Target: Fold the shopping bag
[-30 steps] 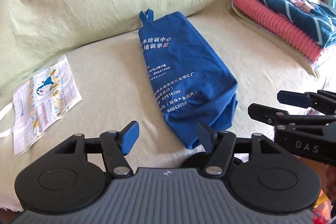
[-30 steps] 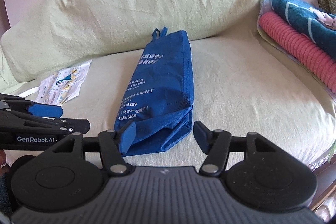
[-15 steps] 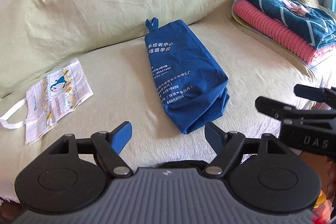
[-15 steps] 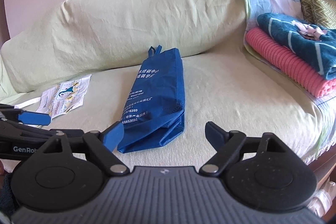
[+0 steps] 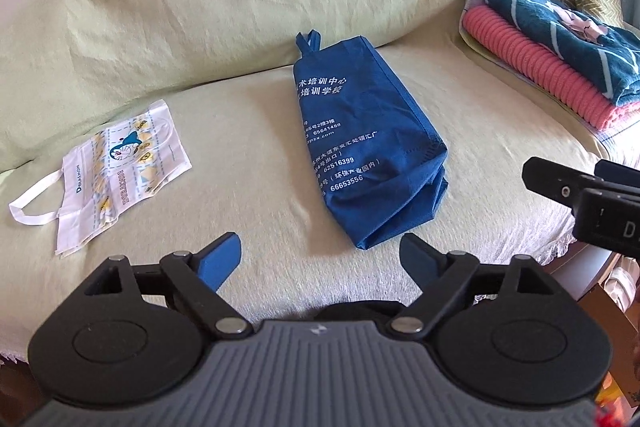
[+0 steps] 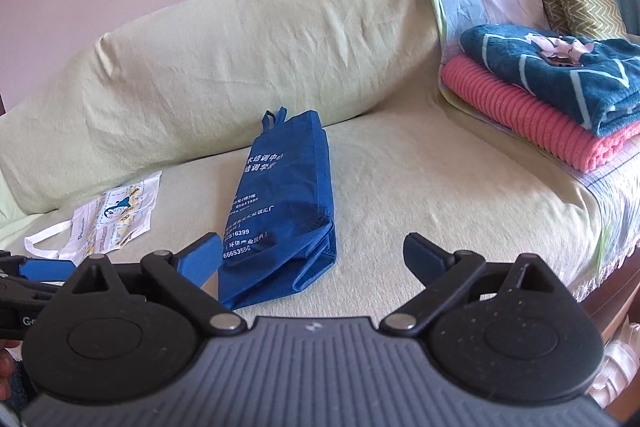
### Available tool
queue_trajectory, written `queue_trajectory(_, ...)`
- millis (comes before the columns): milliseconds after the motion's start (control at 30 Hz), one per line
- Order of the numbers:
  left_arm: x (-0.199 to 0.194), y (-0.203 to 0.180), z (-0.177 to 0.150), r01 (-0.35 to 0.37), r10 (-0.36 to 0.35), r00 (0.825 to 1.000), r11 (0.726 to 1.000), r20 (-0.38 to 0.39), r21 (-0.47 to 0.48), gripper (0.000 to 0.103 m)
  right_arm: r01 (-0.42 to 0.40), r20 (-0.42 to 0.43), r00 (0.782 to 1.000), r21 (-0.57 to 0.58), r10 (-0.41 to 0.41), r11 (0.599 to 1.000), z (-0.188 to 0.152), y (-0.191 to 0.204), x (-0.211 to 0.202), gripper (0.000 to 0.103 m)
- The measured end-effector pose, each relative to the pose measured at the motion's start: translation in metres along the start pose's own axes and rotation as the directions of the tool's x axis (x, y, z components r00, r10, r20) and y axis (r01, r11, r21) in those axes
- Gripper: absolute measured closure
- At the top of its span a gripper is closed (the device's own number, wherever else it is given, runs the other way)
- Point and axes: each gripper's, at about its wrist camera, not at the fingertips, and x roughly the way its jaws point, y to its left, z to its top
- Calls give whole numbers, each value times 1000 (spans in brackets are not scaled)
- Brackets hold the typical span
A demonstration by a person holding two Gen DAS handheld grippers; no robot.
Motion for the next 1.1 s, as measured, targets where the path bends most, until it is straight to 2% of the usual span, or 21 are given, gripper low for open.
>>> queue_trajectory(233,21,0,6,21,-21,999,1000,-47,-2,11,26,-28,999,26,-26,999,1,-6,14,5)
queue_trajectory(667,61,14,15,23,-26,993,999,-116,-29,10,48,-129,990,-10,-49,999,7,4,61,5)
queue_trajectory(800,69,20,9,43,-45,992,999,-119,-20,10,32,-145,989,-59,-41,998,5,4,70,5)
queue_trajectory(933,75,31,-5,55,-52,994,998,-101,32,10,0,-131,991,-137,-18,991,-4,3,74,5)
queue_trajectory(1033,80,34,-13,59,-50,994,994,-93,88,11,-45,-110,994,-223,21,974,-11,2,73,5)
queue_trajectory(1100,83,34,-17,65,-54,995,989,-85,136,11,-80,-99,994,-309,52,948,-14,0,73,6)
